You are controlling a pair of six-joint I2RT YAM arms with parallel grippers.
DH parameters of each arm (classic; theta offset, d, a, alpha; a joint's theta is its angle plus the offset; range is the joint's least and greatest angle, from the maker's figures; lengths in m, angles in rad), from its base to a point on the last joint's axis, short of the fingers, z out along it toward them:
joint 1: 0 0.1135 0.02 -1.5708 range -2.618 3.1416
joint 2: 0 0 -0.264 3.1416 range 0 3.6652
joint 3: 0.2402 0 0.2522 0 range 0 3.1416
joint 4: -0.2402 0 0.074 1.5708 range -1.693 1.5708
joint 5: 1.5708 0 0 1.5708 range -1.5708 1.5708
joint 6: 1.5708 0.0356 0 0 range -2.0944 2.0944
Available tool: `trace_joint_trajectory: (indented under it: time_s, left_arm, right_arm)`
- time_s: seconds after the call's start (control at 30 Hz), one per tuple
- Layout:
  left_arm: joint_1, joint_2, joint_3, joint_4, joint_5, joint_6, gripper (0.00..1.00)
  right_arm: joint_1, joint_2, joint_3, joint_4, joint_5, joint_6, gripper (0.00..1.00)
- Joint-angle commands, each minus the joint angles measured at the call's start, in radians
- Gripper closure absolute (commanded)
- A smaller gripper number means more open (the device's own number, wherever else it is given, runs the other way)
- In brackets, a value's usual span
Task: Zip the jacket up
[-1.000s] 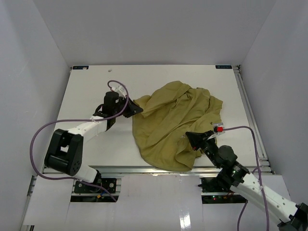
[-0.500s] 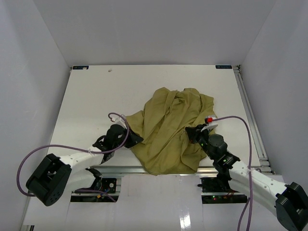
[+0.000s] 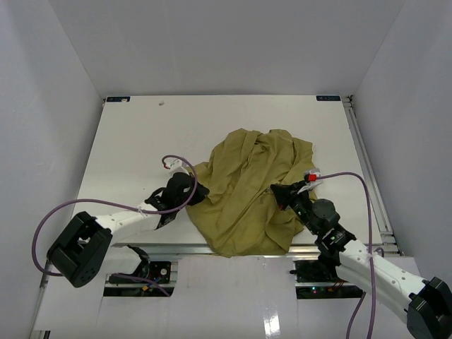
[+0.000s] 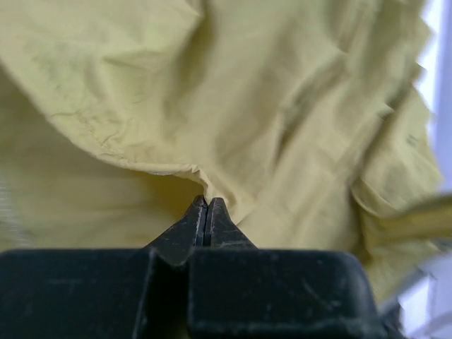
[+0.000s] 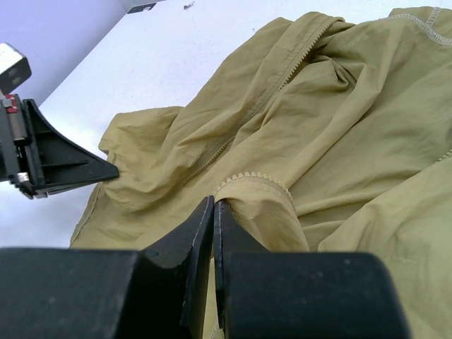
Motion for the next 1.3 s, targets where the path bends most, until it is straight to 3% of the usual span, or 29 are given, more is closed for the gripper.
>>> trace_joint_trajectory:
  time_s: [0.0,0.07,0.13,0.17,0.23,0.37,0.43,0.7,0.9,1.03,1.27]
  left_arm:
    - [0.014,0.044,0.041,-0.119,-0.121,0.043,0.97]
    - [0.015,0.034,0.051,-0.151,-0.143,0.045,0.76]
    - [0.015,0.001,0.056,-0.177,-0.16,0.05,0.61]
    - [0.013,-0.022,0.061,-0.188,-0.169,0.055,0.39]
    - [0.013,-0.071,0.082,-0.253,-0.184,0.078,0.31]
    - [0.012,-0.157,0.144,-0.297,-0.126,0.245,0.3]
    - [0.01,-0.188,0.18,-0.282,-0.006,0.322,0.3]
    - [-0.006,-0.061,0.308,-0.294,0.322,0.558,0.34]
    - [-0.036,0.066,0.351,-0.362,0.26,0.623,0.36]
    - [-0.065,0.09,0.352,-0.39,0.183,0.651,0.37]
    - [-0.122,0.144,0.374,-0.417,0.166,0.694,0.41]
  right_arm:
    - [-0.003,-0.026,-0.004,0.036,-0.012,-0.012,0.92]
    - [-0.003,-0.032,-0.002,0.033,-0.019,-0.011,0.92]
    - [-0.002,-0.041,-0.001,0.025,-0.026,-0.008,0.92]
    - [-0.003,-0.047,-0.001,0.018,-0.028,-0.006,0.92]
    - [-0.002,-0.064,-0.002,0.013,-0.027,-0.005,0.92]
    - [-0.002,-0.072,0.007,0.001,-0.036,-0.002,0.92]
    - [-0.003,-0.071,0.013,-0.007,-0.043,0.001,0.92]
    - [-0.002,-0.075,0.013,-0.016,-0.055,0.011,0.92]
    - [-0.003,-0.071,0.023,-0.022,-0.062,0.008,0.92]
    - [-0.003,-0.097,0.014,-0.029,-0.061,0.007,0.92]
    - [-0.003,-0.097,0.018,-0.034,-0.068,0.007,0.92]
